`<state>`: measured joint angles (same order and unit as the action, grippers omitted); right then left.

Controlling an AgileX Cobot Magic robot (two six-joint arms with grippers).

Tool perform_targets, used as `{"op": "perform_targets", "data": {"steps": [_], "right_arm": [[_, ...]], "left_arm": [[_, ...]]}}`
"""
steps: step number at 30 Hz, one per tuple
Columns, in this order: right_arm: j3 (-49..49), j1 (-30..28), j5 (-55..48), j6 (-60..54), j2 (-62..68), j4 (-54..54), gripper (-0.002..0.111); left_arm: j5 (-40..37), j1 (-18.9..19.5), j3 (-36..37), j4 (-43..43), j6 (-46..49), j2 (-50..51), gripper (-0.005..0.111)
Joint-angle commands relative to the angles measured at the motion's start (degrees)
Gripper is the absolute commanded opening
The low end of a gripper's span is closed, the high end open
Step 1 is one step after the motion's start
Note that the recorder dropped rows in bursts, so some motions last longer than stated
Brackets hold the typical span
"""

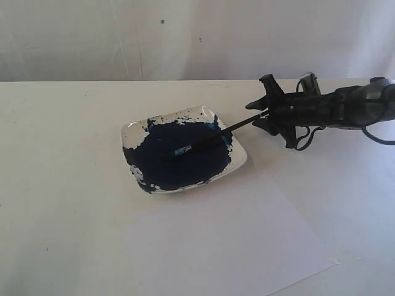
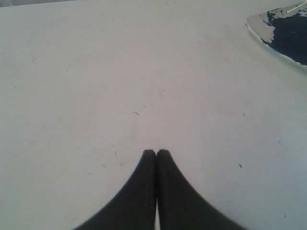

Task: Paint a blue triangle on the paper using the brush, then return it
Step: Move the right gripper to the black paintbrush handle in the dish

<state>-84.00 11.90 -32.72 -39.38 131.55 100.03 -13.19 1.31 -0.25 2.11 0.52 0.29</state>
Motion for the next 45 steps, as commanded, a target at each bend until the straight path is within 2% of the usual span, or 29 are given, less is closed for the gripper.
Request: {"op": "perform_targets", "data": {"steps": [1,26,32,45], "right_arm": [[-1.1,1.2,1.8,0.2,0.4,-0.1,0.043],[-3.5,1.4,2.2,2.7,3.5,-0.1,0.043],[-3.5,1.4,2.6,3.7,3.8,-0.1,0.035],[-3.5,1.4,2.6,3.7,4.5,-0.1,0.035]], "left_arm": [[-0.1,-0.4,0.2,0.4,-0.5,0.3,0.000],[-0.1,-0.4,0.2,0.4,-0.5,0.3,0.000],[-0.1,-0.4,0.2,0.4,-0.5,0.3,0.000],[-0.1,-0.4,0.2,0.4,-0.5,0.3,0.000]]}}
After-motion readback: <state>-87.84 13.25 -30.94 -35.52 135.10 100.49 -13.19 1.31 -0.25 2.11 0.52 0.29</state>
